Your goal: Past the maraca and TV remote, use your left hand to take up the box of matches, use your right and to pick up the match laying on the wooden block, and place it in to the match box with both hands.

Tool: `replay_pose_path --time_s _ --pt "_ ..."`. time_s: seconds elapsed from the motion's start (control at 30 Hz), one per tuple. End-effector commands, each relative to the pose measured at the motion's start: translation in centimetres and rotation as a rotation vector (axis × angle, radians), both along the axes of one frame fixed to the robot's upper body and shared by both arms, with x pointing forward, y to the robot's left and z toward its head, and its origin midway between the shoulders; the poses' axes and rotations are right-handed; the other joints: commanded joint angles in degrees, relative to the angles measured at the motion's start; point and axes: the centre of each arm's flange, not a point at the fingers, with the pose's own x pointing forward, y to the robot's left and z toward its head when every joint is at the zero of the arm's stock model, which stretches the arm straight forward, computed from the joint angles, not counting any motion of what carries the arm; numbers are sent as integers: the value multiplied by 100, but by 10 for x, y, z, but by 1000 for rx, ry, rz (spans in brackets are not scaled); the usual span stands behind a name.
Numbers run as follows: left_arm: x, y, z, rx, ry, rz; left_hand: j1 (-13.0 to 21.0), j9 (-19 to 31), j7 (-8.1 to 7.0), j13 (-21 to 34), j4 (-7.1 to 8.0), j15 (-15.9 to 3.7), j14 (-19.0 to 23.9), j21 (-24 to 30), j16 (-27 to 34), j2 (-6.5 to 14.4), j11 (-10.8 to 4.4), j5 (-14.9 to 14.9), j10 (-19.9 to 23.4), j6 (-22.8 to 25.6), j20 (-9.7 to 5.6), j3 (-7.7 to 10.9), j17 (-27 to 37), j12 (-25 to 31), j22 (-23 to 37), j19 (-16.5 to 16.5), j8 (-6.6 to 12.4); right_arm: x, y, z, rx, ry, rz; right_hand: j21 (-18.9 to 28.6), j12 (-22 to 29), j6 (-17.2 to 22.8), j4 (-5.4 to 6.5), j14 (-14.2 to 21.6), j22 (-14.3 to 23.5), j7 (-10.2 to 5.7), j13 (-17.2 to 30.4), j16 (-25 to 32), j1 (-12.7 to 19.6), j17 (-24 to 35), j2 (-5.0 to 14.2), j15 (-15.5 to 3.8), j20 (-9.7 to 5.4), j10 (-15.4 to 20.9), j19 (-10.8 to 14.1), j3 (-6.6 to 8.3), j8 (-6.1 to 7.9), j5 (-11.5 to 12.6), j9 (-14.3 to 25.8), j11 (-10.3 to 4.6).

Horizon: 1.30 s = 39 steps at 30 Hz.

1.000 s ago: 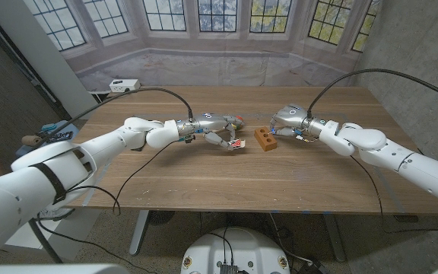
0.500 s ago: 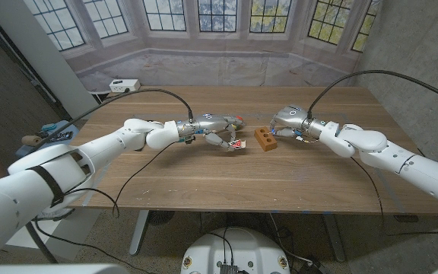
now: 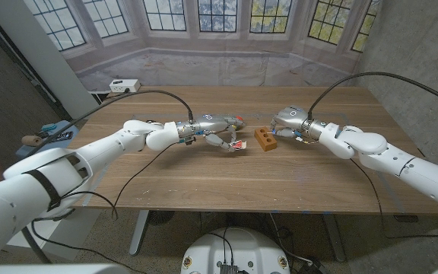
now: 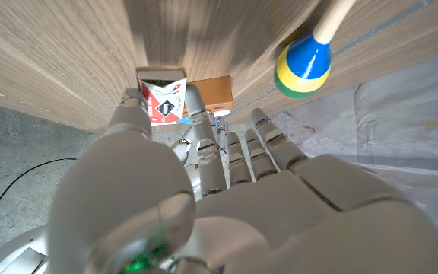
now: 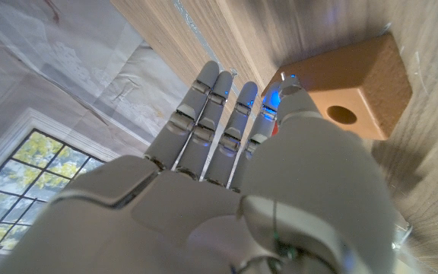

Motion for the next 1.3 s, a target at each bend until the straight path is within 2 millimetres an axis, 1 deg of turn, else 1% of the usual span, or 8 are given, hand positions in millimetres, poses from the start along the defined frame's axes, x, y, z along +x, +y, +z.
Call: replay_pose_path --time_s 0.03,0.23,0.8,0.97,1.0,1.1,1.17,1.3 --pt "-2 1 0 -2 -4 -1 176 14 -18 17 8 -17 47 1 0 189 -10 55 34 11 -26 -33 20 -16 34 24 43 -3 3 -1 28 -3 4 36 33 90 -29 74 22 16 27 25 114 10 6 -822 -360 81 61 17 58 8 15 -33" --pt "-2 1 -1 0 -4 -5 181 12 -8 17 8 -10 45 0 0 196 -8 56 31 6 -26 -32 21 -17 34 20 45 -4 3 0 38 -3 -1 49 41 140 -35 124 24 19 28 23 158 3 11 -826 -409 130 84 21 73 6 17 -31" --pt "-3 0 -1 1 -9 -12 182 5 -6 16 8 -9 40 -4 -2 192 -3 55 16 -4 -39 -44 20 -21 33 9 52 -7 2 3 60 -6 -17 72 40 198 -17 213 29 34 30 21 186 -6 20 -811 -414 187 120 8 86 -6 19 -7" --pt "-3 -1 -1 1 -9 -11 180 2 -13 16 11 -8 38 -6 -3 195 -4 55 15 -5 -29 -46 21 -21 33 3 53 -8 2 2 54 -2 -28 68 -8 65 4 175 32 26 35 -35 160 -32 -11 -793 -409 100 94 -21 26 -17 21 10" --pt "-4 -1 -1 1 -10 -12 179 0 -14 15 11 -5 39 -6 -2 195 1 54 11 -7 -28 -47 21 -23 33 3 52 -8 2 1 53 -1 -31 65 -46 -5 19 166 34 -12 37 -52 140 -36 -19 -788 -399 24 78 -37 -6 -22 22 -2" --pt "-4 -2 -2 1 -10 -12 176 -6 -13 15 12 -11 34 -5 -4 190 -3 53 5 -2 -37 -51 21 -25 33 5 53 -10 2 0 51 8 -40 46 -100 -166 25 129 35 -3 40 -87 124 -44 -49 -790 -374 -80 21 -66 -78 -26 24 -11" --pt "-4 -2 -2 1 -11 -12 179 -6 -12 15 12 -8 34 -7 -3 195 -8 54 -1 -27 -32 -50 21 -27 33 0 46 -10 2 0 50 11 -43 39 -124 -208 37 95 35 7 40 -111 99 -51 -67 -767 -365 -128 -1 -84 -98 -29 25 -24" --pt "-5 -3 -2 1 -11 -15 179 0 -9 15 13 -2 28 -7 -5 197 -4 54 -5 -46 -28 -52 21 -28 33 -1 46 -11 2 -1 51 16 -50 31 -194 -304 32 45 35 1 40 -141 104 -49 -94 -777 -348 -271 -29 -107 -146 -26 24 4"
